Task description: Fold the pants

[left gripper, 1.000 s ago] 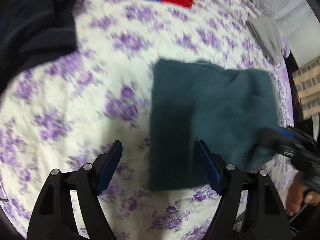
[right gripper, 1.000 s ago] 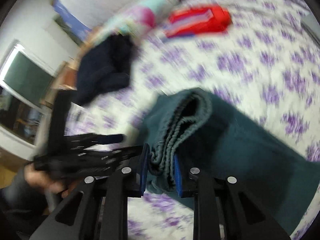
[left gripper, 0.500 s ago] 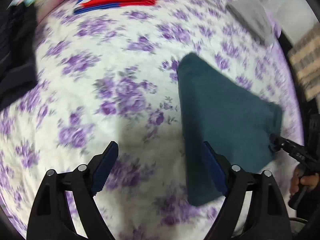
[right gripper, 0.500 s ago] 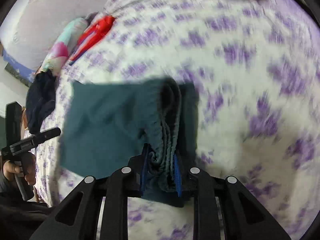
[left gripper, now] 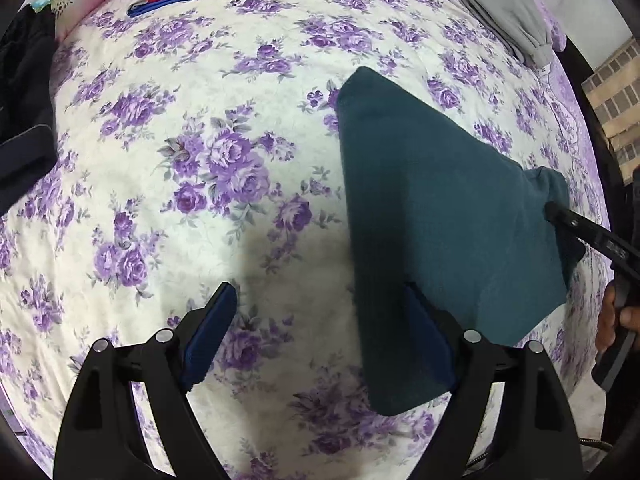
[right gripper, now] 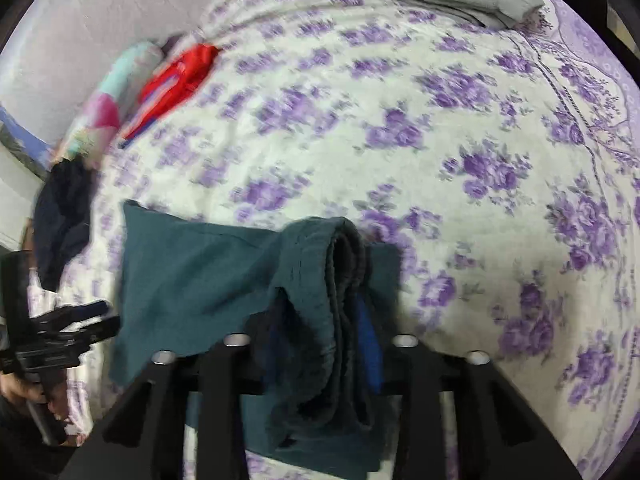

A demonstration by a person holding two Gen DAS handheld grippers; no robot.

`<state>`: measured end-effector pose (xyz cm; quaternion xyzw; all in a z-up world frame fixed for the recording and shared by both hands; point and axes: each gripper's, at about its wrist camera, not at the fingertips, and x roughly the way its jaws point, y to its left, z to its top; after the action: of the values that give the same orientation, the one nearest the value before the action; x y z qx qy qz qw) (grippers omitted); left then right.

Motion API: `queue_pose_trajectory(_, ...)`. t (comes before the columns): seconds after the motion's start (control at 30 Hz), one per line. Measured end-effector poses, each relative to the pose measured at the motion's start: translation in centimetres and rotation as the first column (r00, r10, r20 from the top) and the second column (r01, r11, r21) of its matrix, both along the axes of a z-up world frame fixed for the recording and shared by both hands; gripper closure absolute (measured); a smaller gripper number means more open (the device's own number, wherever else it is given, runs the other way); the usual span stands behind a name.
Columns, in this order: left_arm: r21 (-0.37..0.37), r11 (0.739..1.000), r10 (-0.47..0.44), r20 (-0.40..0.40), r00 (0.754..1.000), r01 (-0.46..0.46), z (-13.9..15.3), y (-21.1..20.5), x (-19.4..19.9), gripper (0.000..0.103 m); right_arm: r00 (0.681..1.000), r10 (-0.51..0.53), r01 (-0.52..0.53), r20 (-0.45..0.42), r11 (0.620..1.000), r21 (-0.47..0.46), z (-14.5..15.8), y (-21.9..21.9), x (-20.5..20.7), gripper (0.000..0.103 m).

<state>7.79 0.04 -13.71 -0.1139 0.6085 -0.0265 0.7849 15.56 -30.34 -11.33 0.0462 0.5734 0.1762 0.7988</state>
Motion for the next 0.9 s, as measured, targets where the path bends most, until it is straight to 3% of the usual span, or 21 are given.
queue_pose_trajectory(0.17,-0.01,1.0,0.008,0.0,1.0,-0.008,0.0,0.6,-0.4,0.02,1.0,-0.023,0.023,0.005,0.997,0.077,2.1,-2.1,-1.4,0.086)
queue_pose_trajectory(0.23,-0.013,1.0,0.012,-0.008,1.0,-0.012,-0.4,0.8,-0.5,0.017,0.998,-0.051,0.052,-0.025,0.996,0.069,0.7,-2.8,-1.4,0.066)
queue_pose_trajectory(0.27,-0.006,1.0,0.01,-0.014,1.0,-0.01,-0.6,0.7,-0.4,0.017,0.997,-0.069,0.071,-0.037,0.997,0.036,-0.4,-3.3,-1.4,0.048)
queue_pose_trajectory(0.43,0.033,0.999,-0.025,0.025,0.999,0.024,1.0,0.2,-0.2,0.017,0.997,-0.073,0.071,0.018,0.993,0.094,1.7,-4.8,-3.2,0.049)
queue_pose_trajectory(0.5,0.032,0.999,-0.03,0.039,0.999,0.029,1.5,0.1,-0.1,0.017,0.999,-0.044,0.042,0.028,0.996,0.084,2.3,-4.7,-4.2,0.06)
queue_pose_trajectory(0.7,0.029,0.999,-0.036,-0.014,0.999,0.037,-0.5,-0.9,0.0,0.017,0.997,-0.04,0.04,-0.063,0.999,0.0,-1.3,-4.8,-5.6,0.061)
queue_pose_trajectory(0.77,0.024,0.999,-0.021,-0.012,1.0,0.021,-0.5,-0.9,-0.2,0.017,0.999,-0.029,0.03,-0.03,1.0,0.005,-0.2,-3.9,-5.6,0.065)
queue_pose_trajectory(0.9,0.03,0.999,-0.014,-0.013,1.0,0.014,0.3,-0.7,-0.6,0.017,0.999,0.005,-0.005,0.047,1.0,-0.003,2.7,-2.4,-5.9,0.062)
